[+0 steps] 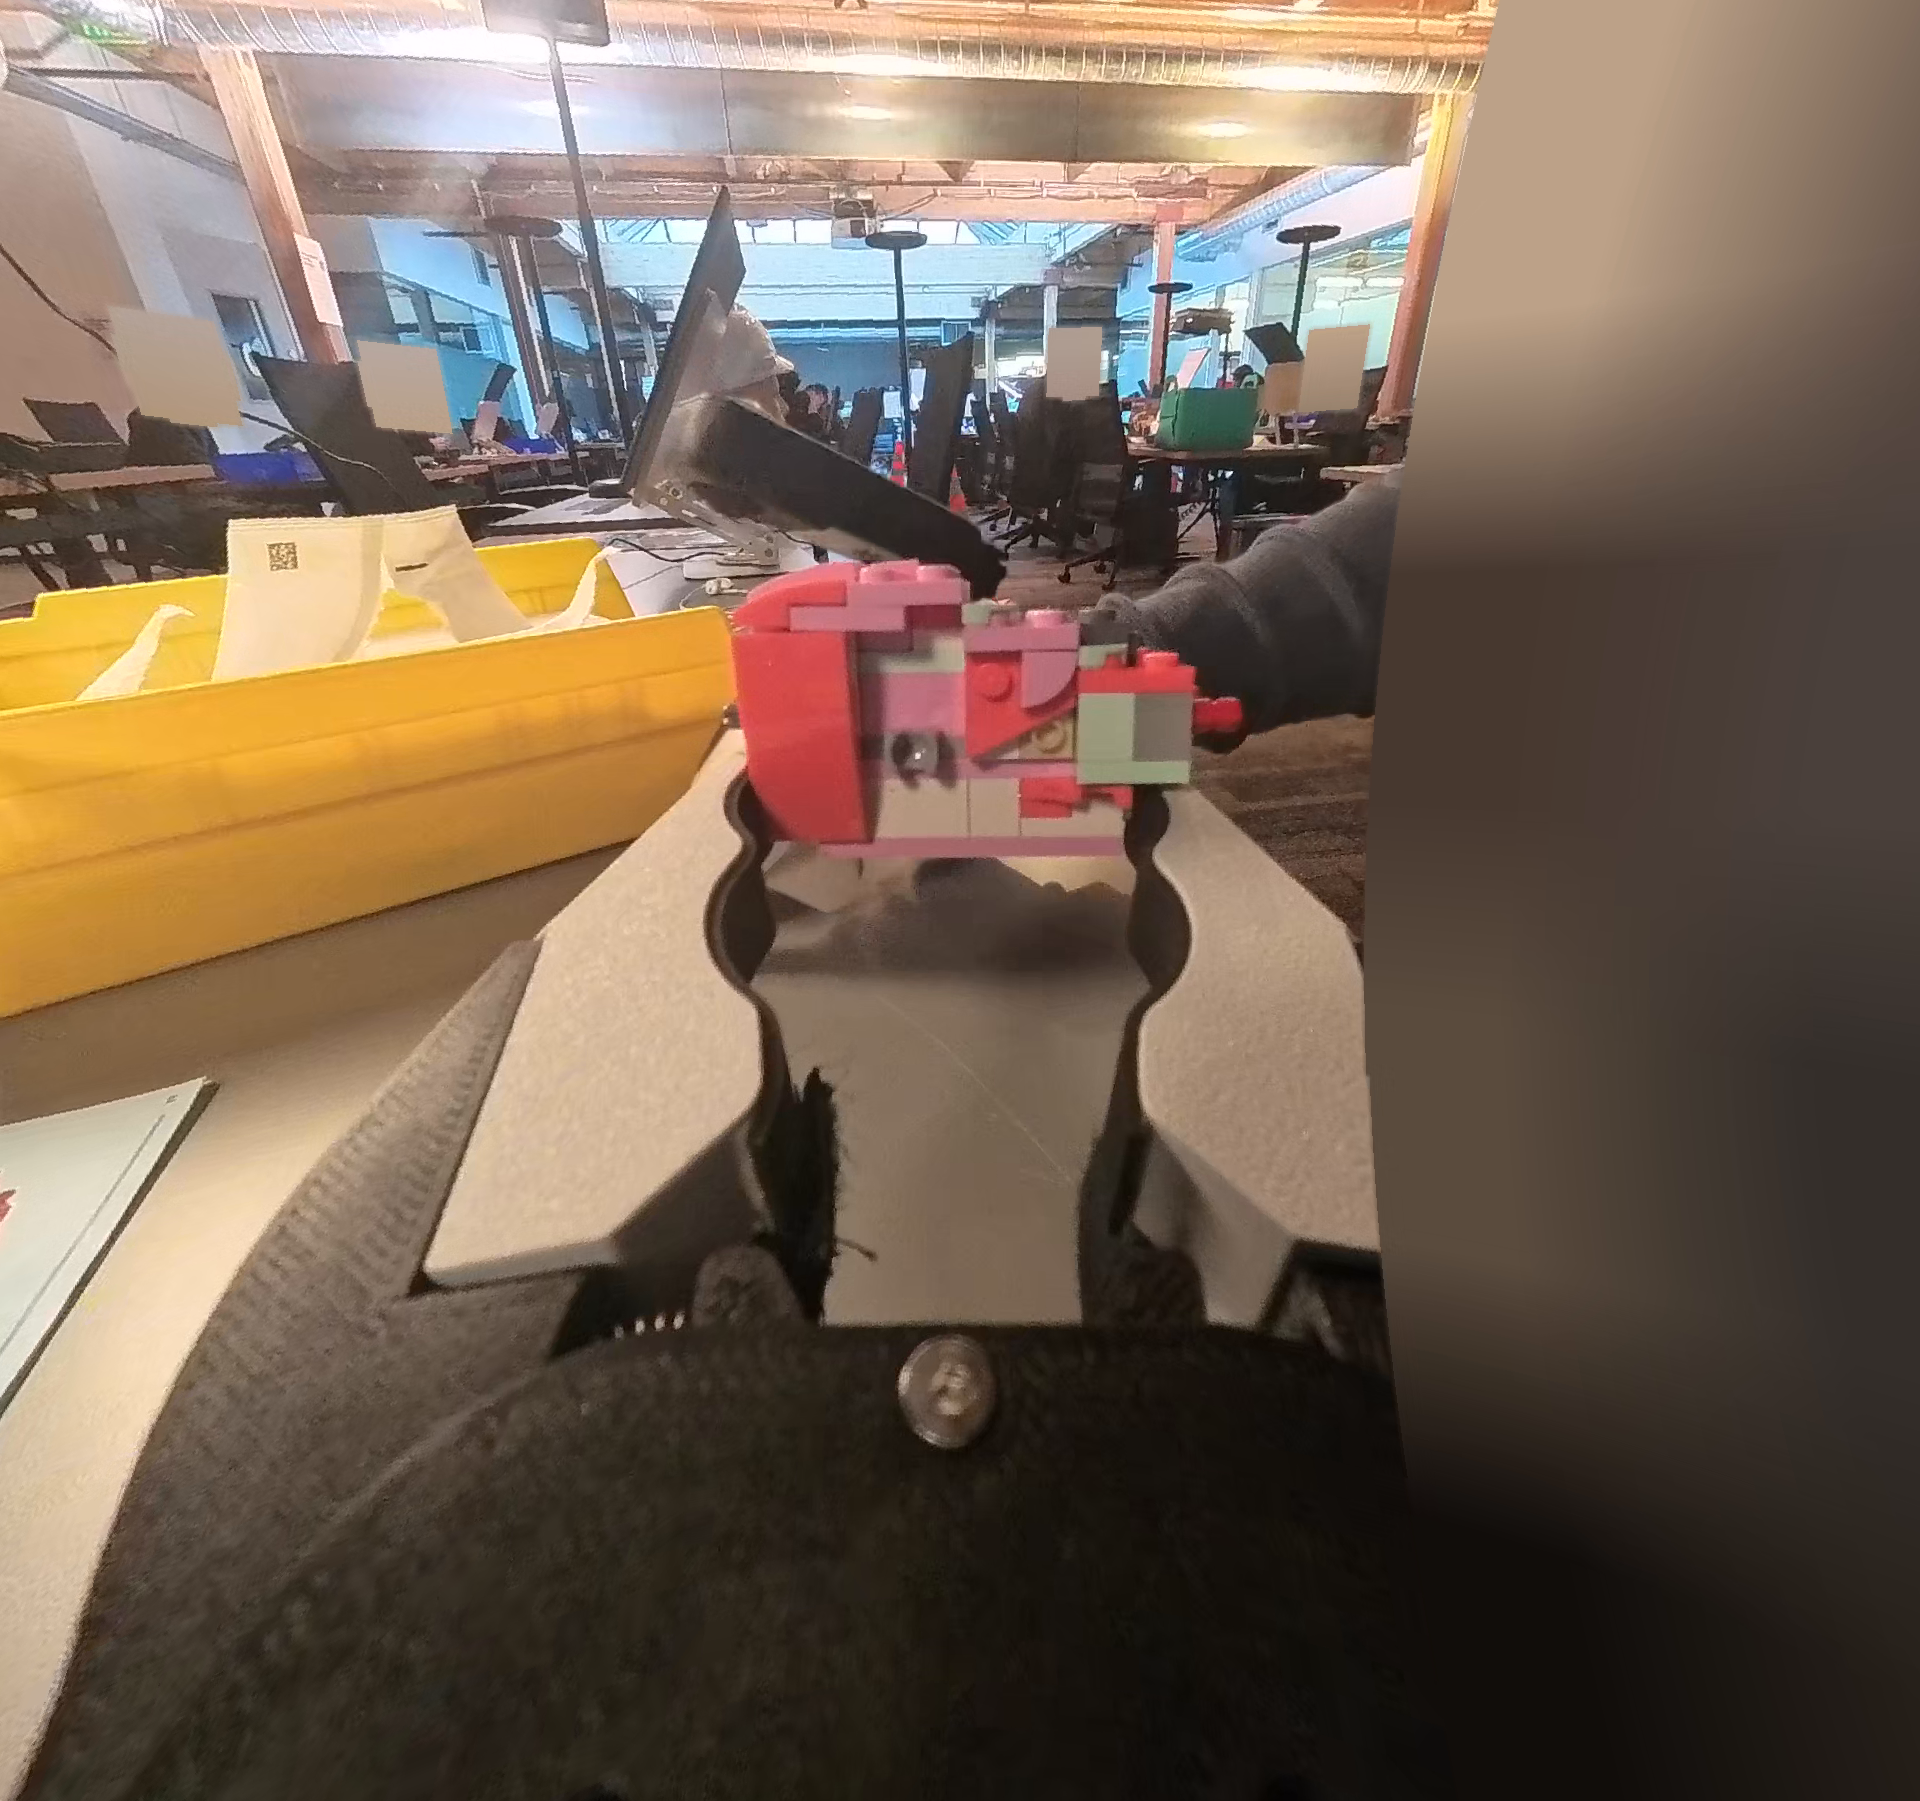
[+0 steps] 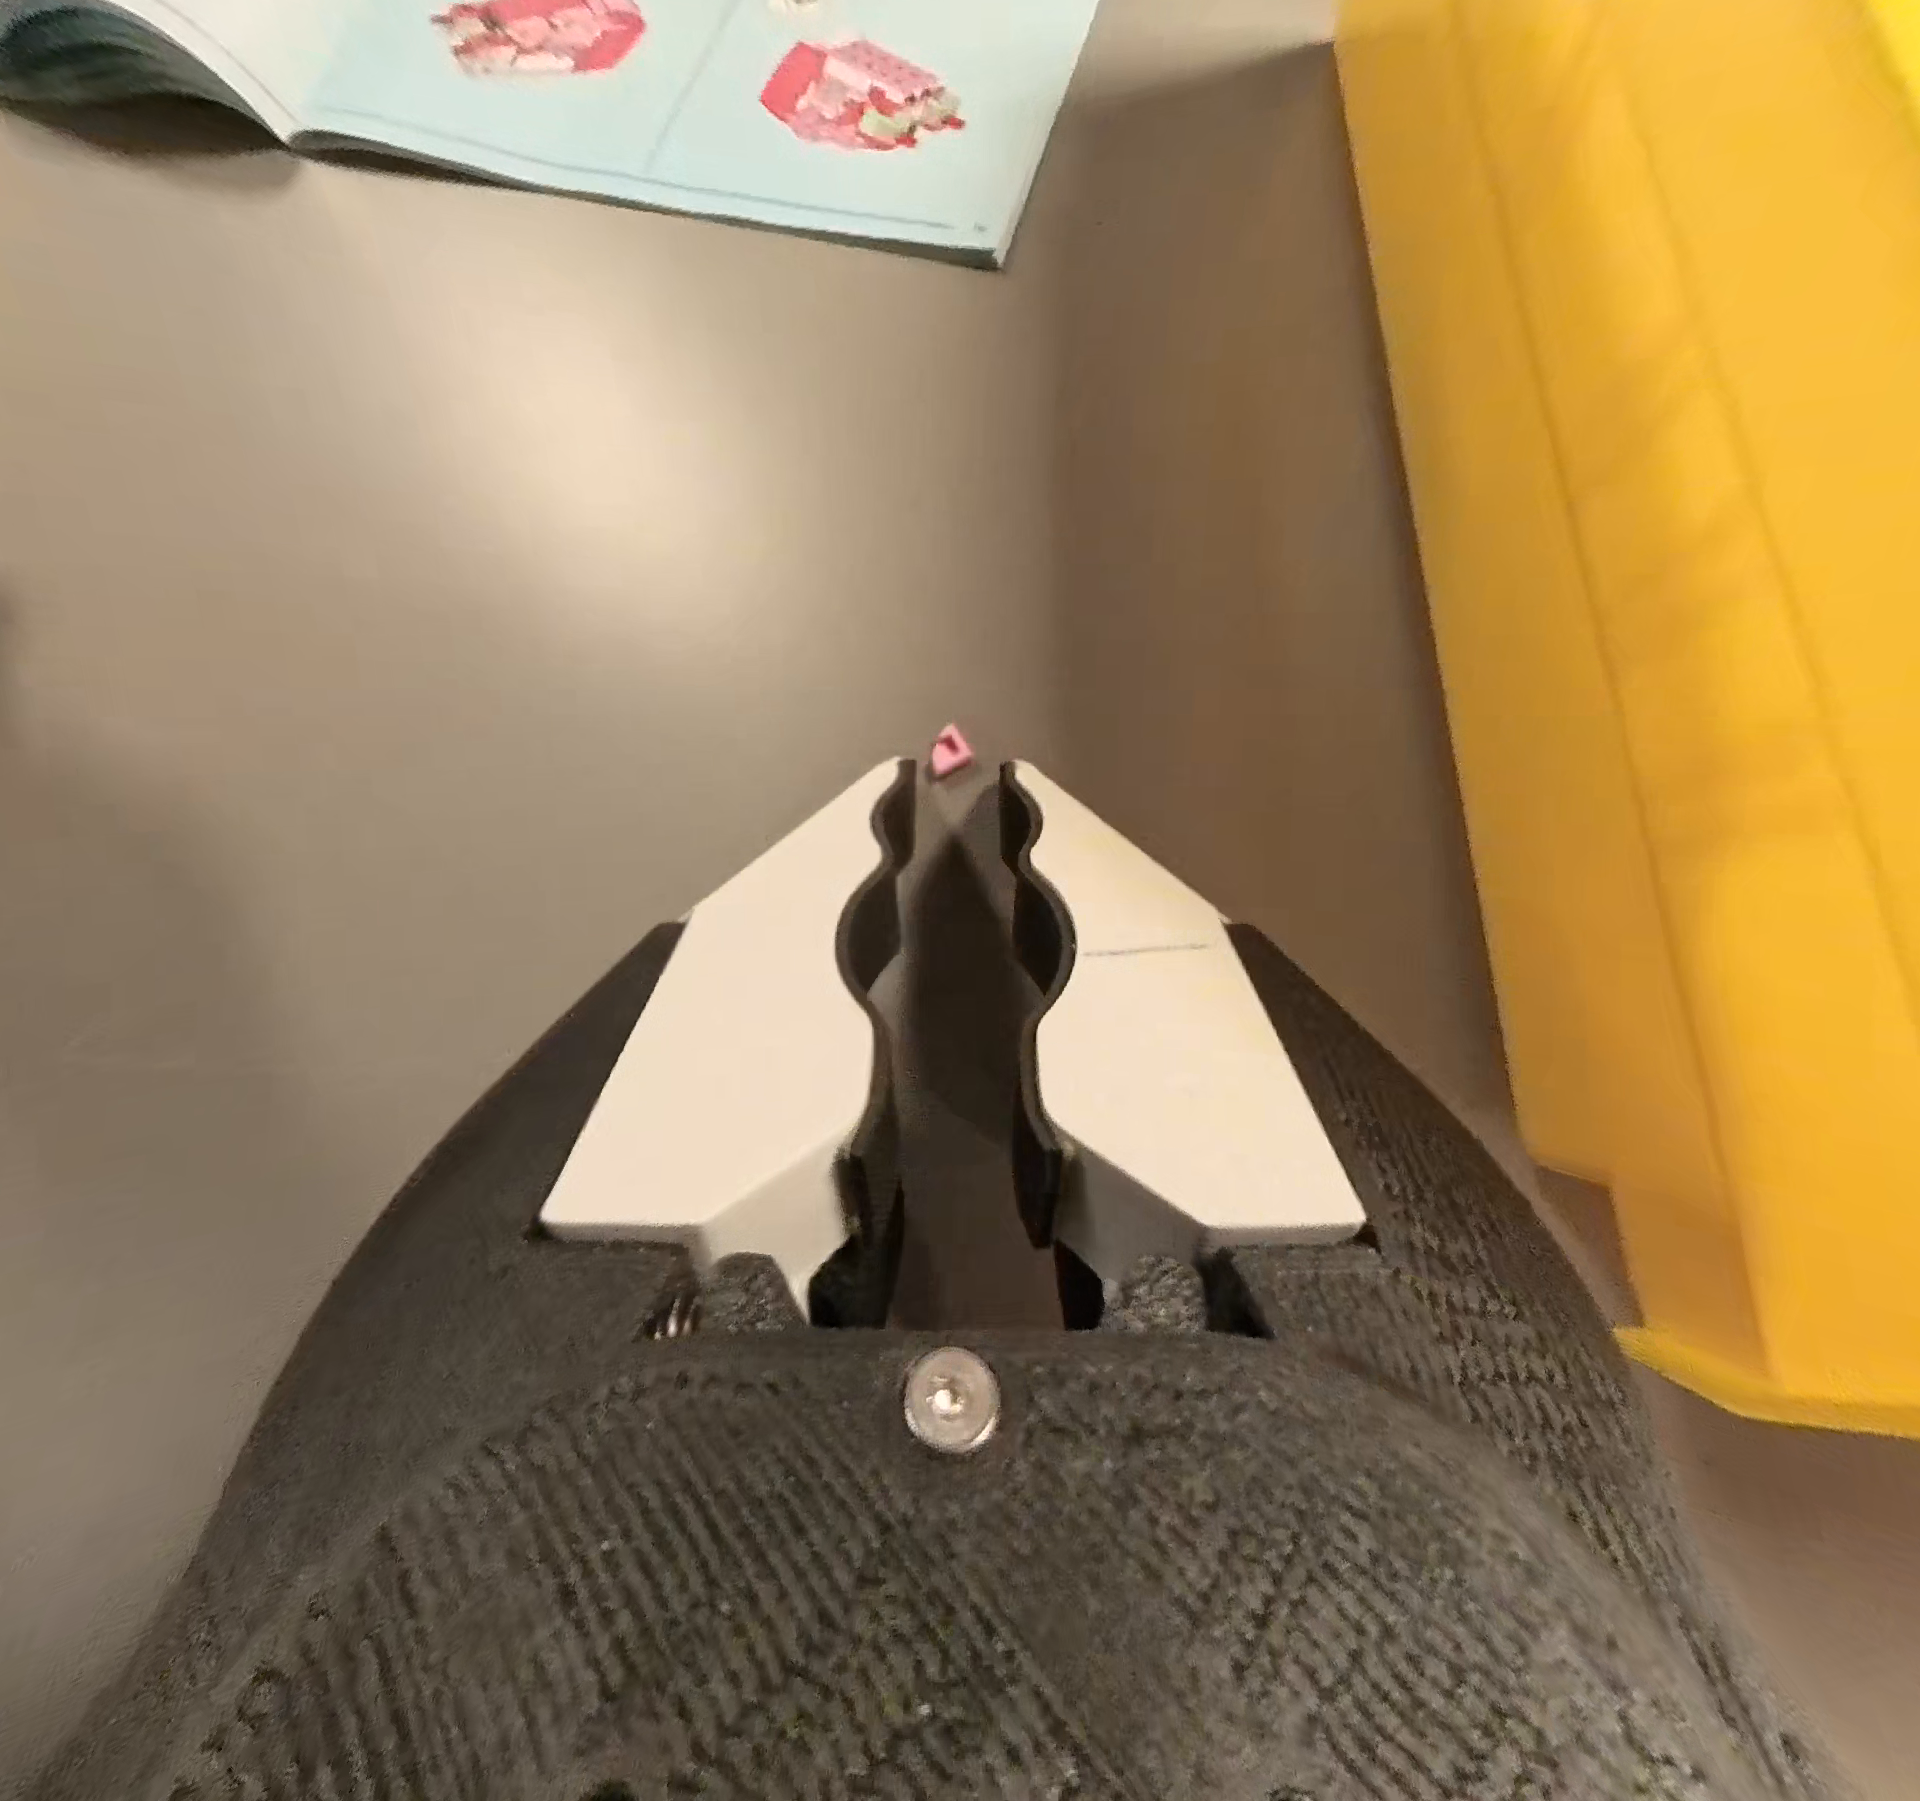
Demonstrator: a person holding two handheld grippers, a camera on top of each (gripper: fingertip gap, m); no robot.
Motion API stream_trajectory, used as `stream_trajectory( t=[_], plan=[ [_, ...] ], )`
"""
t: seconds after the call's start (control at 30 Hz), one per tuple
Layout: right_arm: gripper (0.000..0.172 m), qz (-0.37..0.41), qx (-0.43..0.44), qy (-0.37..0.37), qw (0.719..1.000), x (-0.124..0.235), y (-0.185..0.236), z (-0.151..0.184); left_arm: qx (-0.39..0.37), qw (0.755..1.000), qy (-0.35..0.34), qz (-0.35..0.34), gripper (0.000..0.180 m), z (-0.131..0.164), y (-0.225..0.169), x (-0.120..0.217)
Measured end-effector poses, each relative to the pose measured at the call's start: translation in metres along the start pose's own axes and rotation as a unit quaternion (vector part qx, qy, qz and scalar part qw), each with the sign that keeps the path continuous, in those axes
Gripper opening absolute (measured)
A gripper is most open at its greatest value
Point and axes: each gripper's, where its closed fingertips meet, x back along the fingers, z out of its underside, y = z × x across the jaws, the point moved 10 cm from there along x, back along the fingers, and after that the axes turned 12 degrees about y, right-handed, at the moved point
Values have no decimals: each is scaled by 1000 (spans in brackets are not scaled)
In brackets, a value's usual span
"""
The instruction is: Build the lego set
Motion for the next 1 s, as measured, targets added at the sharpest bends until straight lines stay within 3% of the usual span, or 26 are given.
stream_trajectory(
  t=[0.1,0.27,0.43,0.73,0.9,1.0],
  plan=[
    [10,14,13,4,1000,-2,-1,-3,1,1000,-1,1,69,0,0,0],
    [16,-15,6,10,1000,-3,-2,-6,3,1000,-2,2,69,0,1,0],
    [4,0,18,16,1000,-4,-5,-7,3,1000,-1,2,69,0,1,0],
    [1,17,60,16,998,-3,-3,-7,2,1000,0,2,69,0,0,0],
    [0,73,159,26,984,0,3,-6,2,1000,0,3,69,0,0,0],
    [0,138,277,40,950,4,10,-7,1,1000,0,3,69,0,0,0]
  ],
)
